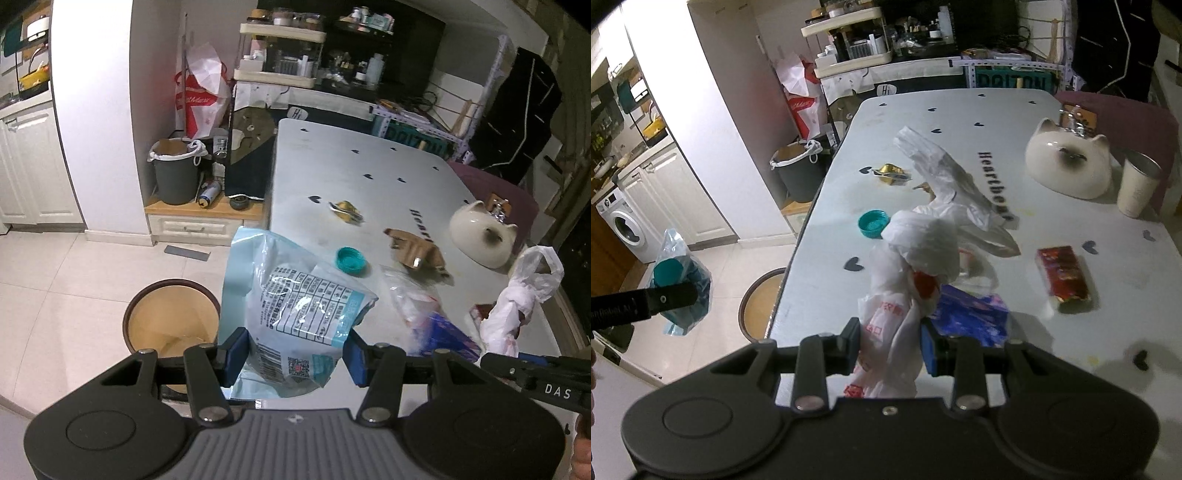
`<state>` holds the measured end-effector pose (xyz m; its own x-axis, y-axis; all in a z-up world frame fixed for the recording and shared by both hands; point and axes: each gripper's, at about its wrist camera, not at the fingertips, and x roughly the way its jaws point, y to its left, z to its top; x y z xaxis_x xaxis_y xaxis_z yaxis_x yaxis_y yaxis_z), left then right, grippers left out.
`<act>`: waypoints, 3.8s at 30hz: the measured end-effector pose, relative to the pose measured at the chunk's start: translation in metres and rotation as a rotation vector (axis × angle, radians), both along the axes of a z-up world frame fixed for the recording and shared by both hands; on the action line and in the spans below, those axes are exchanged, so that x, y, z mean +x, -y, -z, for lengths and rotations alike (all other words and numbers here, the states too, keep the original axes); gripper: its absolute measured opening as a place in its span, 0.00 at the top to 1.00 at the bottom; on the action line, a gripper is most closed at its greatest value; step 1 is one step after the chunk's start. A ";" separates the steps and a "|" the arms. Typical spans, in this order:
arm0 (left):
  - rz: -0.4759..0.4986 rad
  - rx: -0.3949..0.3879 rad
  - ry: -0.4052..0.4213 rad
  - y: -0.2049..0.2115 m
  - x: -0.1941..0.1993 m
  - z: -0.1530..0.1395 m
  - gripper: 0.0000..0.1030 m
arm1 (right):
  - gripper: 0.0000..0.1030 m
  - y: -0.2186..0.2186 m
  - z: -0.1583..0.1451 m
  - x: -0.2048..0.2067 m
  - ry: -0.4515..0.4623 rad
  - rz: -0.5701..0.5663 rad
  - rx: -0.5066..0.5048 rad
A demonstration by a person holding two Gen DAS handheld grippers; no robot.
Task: Collect trash
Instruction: 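Carry the white bag and light-blue bag with both tools over the wastebasket, then open both tools to drop the bags into the wastebasket, then lift both tools away from the wastebasket back toward the table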
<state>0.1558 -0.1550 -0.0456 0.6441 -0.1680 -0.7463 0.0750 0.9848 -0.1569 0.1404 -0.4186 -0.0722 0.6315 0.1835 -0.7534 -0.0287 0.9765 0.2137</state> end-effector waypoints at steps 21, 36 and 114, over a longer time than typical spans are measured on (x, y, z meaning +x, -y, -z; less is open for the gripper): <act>0.087 -0.002 -0.127 -0.167 0.120 0.053 0.47 | 0.66 -0.186 0.040 0.104 -0.125 -0.040 -0.002; -0.023 -0.093 -0.319 -0.240 0.199 0.136 0.47 | 0.66 -0.282 0.106 0.183 -0.271 -0.142 0.025; -0.098 0.047 -0.611 -0.303 0.256 0.259 0.00 | 0.00 -0.328 0.233 0.267 -0.471 -0.134 -0.104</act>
<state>0.4121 0.1483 -0.3043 0.1083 -0.0873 -0.9903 -0.1057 0.9895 -0.0988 0.4077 -0.0911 -0.3049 0.1943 0.1488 -0.9696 -0.0790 0.9876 0.1357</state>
